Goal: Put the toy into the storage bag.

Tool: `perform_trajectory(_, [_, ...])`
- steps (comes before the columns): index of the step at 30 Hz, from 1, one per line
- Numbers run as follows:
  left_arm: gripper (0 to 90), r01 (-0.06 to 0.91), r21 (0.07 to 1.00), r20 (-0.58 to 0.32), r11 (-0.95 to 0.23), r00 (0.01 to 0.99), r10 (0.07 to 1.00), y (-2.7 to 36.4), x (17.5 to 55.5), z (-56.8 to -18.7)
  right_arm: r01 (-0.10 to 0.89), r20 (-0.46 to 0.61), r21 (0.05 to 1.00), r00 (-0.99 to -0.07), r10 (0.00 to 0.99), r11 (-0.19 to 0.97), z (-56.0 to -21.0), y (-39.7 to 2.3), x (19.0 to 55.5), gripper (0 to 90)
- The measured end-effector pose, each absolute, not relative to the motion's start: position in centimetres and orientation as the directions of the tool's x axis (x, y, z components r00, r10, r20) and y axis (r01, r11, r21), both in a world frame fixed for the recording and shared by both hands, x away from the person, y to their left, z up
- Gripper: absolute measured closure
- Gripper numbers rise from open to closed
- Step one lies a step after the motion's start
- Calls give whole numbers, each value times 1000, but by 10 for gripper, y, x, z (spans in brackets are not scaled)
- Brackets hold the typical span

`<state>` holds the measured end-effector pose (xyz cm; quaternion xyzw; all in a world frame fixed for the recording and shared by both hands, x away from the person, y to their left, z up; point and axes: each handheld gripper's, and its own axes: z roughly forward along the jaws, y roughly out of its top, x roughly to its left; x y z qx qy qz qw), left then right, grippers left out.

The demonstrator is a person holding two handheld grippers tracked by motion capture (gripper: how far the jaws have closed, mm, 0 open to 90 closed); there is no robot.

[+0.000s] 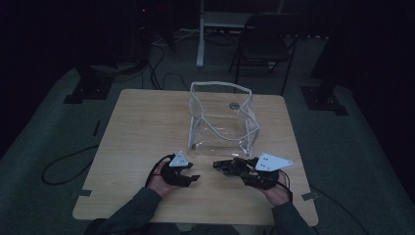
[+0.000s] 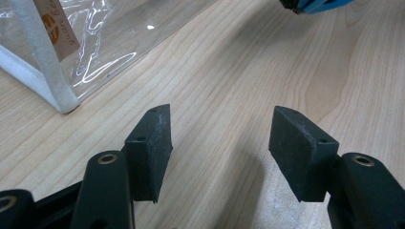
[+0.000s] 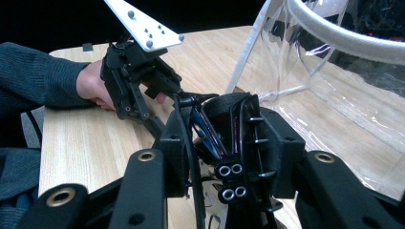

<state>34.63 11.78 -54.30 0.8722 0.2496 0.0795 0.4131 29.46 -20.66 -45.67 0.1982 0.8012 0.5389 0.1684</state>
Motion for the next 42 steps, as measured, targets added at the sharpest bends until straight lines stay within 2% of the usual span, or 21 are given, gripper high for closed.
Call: perform_trajectory(42, [408, 393, 754, -90, -526, 855, 510, 118, 349, -544, 64, -118, 940, -860, 496, 335, -419, -213, 291, 596])
